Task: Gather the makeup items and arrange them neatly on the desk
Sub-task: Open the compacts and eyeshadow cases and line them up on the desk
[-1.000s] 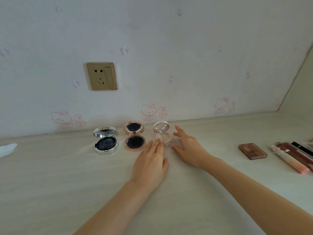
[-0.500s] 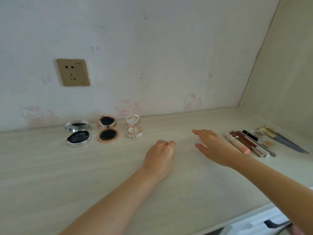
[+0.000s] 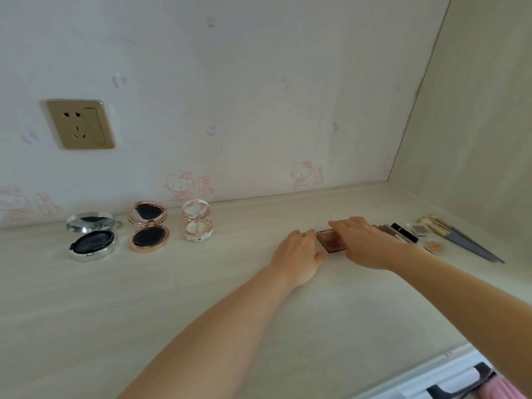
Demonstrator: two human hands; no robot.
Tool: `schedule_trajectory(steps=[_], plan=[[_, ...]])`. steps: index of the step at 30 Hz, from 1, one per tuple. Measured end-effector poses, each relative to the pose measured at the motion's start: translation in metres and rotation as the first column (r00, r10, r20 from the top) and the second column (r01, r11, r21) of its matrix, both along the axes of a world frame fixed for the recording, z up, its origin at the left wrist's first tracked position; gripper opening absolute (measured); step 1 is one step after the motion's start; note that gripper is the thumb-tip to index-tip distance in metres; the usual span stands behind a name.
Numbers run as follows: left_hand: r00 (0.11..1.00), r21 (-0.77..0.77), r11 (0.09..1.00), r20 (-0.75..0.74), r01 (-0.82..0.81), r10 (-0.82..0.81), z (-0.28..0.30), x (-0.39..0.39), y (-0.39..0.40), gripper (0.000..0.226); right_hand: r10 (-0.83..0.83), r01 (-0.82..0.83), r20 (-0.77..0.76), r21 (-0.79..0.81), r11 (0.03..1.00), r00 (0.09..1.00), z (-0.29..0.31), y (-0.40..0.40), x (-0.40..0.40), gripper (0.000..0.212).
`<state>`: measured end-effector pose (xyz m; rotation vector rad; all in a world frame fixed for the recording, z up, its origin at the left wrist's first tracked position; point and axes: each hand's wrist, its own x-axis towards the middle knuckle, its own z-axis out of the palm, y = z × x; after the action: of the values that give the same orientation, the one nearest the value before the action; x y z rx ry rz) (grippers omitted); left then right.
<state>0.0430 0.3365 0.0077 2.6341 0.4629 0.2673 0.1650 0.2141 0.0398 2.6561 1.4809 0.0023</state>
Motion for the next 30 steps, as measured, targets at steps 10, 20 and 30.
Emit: schedule_trajectory(steps=[10, 20, 30], plan=[[0.992, -0.117, 0.993, 0.126, 0.005, 0.010, -0.008, 0.021, -0.002, 0.048, 0.016, -0.017, -0.012, -0.088, 0.996, 1.000, 0.001, 0.017, 0.008, 0.054], [0.937, -0.488, 0.871, 0.327, 0.057, 0.122, -0.002, -0.023, 0.018, 0.072, 0.113, -0.102, -0.049, 0.187, 0.977, 0.992, 0.005, -0.002, -0.034, 0.052], [0.900, -0.821, 0.545, 0.354, 0.170, 0.253, 0.022, -0.134, 0.051, 0.066, 0.316, -0.217, -0.195, 0.408, 0.887, 0.928, 0.019, 0.019, -0.123, 0.052]])
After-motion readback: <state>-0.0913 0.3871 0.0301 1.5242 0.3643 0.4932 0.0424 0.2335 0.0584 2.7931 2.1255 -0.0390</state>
